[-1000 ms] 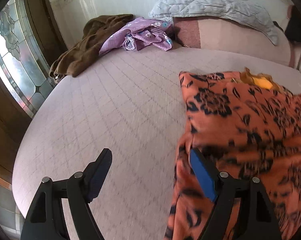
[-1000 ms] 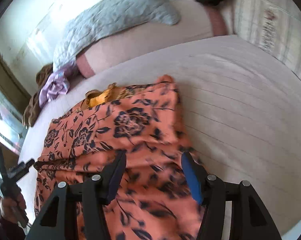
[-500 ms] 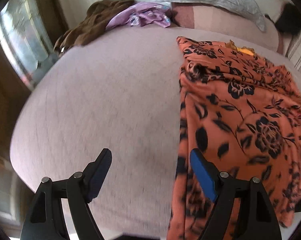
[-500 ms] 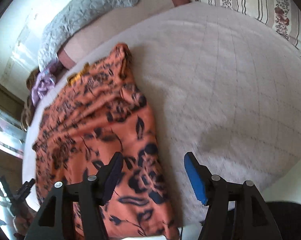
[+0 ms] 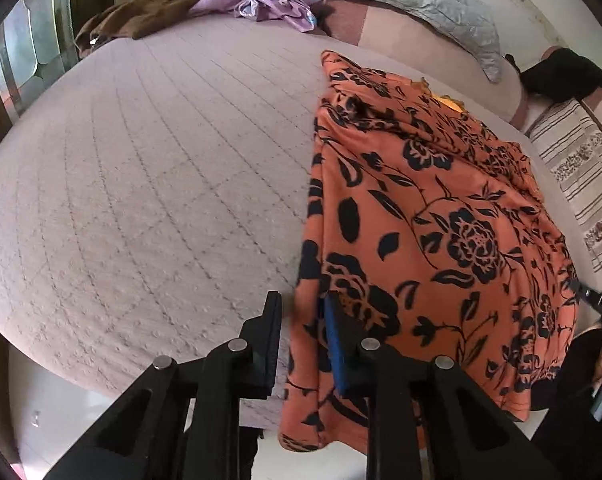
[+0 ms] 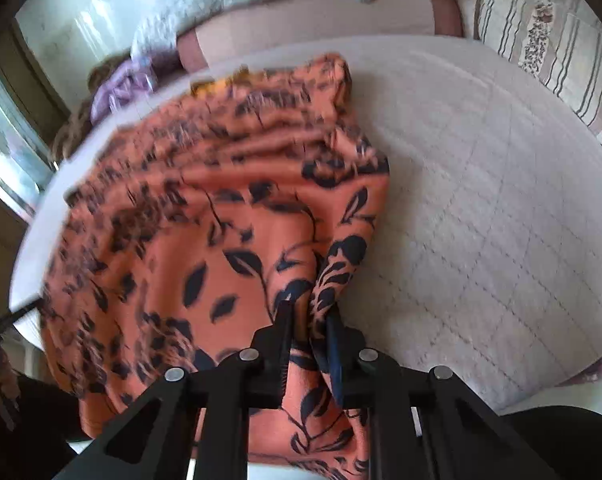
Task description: Fold small clothes
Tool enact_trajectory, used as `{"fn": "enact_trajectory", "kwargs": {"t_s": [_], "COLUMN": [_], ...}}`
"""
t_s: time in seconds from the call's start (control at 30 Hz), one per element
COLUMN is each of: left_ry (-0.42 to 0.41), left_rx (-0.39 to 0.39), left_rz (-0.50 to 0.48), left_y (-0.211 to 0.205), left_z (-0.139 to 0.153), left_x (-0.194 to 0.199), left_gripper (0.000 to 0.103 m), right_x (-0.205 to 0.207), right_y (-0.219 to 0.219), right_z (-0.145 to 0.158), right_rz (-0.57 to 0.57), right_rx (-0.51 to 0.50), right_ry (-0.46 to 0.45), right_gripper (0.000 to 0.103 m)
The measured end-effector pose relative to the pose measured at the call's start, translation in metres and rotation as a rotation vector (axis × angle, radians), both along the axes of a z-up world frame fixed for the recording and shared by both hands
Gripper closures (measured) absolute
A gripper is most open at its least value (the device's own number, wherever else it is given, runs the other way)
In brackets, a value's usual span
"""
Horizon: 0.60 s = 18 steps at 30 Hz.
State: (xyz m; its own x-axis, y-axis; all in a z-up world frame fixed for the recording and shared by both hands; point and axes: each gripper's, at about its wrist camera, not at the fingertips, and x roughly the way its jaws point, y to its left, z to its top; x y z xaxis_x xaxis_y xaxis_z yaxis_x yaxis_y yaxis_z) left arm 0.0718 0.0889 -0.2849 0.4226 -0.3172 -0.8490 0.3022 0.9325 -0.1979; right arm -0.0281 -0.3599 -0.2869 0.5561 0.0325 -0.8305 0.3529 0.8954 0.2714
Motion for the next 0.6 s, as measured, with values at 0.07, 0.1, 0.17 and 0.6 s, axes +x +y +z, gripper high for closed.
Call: {"fn": "enact_trajectory", "kwargs": {"t_s": [0.07,0.1,0.17,0.6], "left_ry": [0.005,0.008,0.007,0.051], "left_rx": [0.004,-0.002,0.019,0.031], "left_rz": [-0.009,-0.01,-0.005,0.052], "left_y": [-0.002,-0.004,-0.007,0.0], "left_z": [0.0,0.0,0.001,-0.007], "left_x": [-0.001,-0.003,-0.007,-0.034], "left_gripper": [0.06,0.049,0.021,0.045], "right_x": [-0.006,-0.006,-0.007,-0.029], "right_y": [-0.007,-0.012,-0.025,-0.031], "right_z": [0.01,0.012,0.004,-0.022], "right_rz": [-0.033,-0.052,-0.075,-0.071], "right_rx": [0.027,0.051,0.139,0.222], "right_ry": [-0.065,-0.074,-0.037,0.054], "right_gripper": [0.086,0.086,0.084,0.028]}}
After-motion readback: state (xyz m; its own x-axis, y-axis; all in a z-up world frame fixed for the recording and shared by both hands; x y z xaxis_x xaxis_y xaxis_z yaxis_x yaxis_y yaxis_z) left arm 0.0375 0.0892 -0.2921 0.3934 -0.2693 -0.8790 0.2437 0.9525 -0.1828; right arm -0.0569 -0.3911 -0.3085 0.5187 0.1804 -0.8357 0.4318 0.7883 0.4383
